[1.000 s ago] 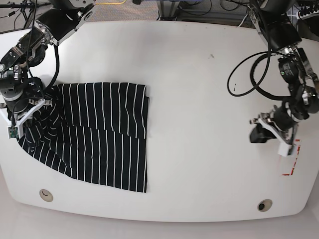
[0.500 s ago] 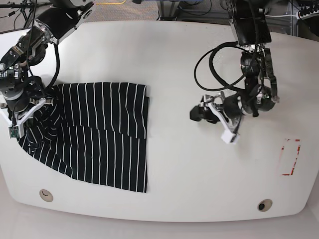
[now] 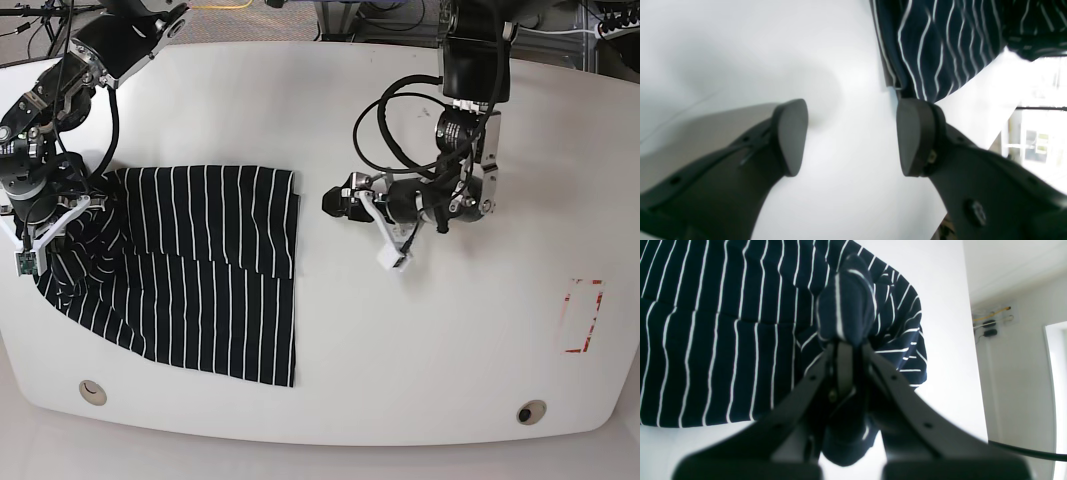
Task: Fold the T-shirt properly
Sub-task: 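Lay the shirt down, release it with the left gripper and move it inward, then grasp the shirt edge with the left gripper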
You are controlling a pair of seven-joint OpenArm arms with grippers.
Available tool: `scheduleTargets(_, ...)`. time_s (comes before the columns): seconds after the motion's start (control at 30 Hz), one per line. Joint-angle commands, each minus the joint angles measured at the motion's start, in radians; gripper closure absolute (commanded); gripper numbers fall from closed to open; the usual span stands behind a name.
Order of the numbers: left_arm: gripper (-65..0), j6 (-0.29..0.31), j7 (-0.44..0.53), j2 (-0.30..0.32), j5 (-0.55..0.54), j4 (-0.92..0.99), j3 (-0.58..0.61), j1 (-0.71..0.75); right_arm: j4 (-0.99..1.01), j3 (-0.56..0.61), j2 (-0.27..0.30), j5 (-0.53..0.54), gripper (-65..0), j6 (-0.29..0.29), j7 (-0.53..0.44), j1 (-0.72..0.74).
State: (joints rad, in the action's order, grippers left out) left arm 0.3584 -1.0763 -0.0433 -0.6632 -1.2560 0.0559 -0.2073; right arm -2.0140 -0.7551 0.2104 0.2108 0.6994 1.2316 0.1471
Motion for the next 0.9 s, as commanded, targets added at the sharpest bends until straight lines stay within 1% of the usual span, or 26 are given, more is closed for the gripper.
scheduleTargets(0.0, -39.2, 0.004, 0.038, -0.033, -0.026, 0.032, 0.022, -0.039, -0.017, -0.002, 0.017, 0.009, -0.2, -0.001, -0.025, 0.013)
scheduleTargets(0.2, -39.2, 0.004, 0.138, -0.040, -0.034, 0.147, 0.083, -0.083, -0.017, -0.004, 0.017, 0.009, -0.2, -0.001, -0.025, 0.012)
scheduleTargets(0.3, -39.2, 0.004, 0.183, -0.071, -0.034, 0.229, 0.126, -0.113, -0.017, -0.004, 0.017, 0.009, -0.2, -0.001, -0.025, 0.010)
scheduleTargets(0.47, -39.2, 0.004, 0.241, -0.112, -0.033, 0.335, 0.158, -0.140, -0.017, -0.011, 0.017, 0.009, -0.2, -0.001, -0.025, 0.010)
scheduleTargets(0.57, -39.2, 0.004, 0.276, -0.114, -0.031, 0.370, 0.180, -0.149, -0.017, -0.030, 0.014, 0.009, -0.2, -0.001, -0.025, 0.013)
scheduleTargets(0.67, -39.2, 0.004, 0.298, -0.114, -0.034, 0.394, 0.206, -0.159, -0.015, -0.033, 0.016, 0.009, -0.2, -0.001, -0.025, 0.015)
scheduleTargets(0.87, -39.0, 0.004, 0.304, -0.114, -0.036, 0.410, 0.230, -0.163, -0.015, -0.033, 0.017, 0.009, -0.2, -0.001, -0.025, 0.013)
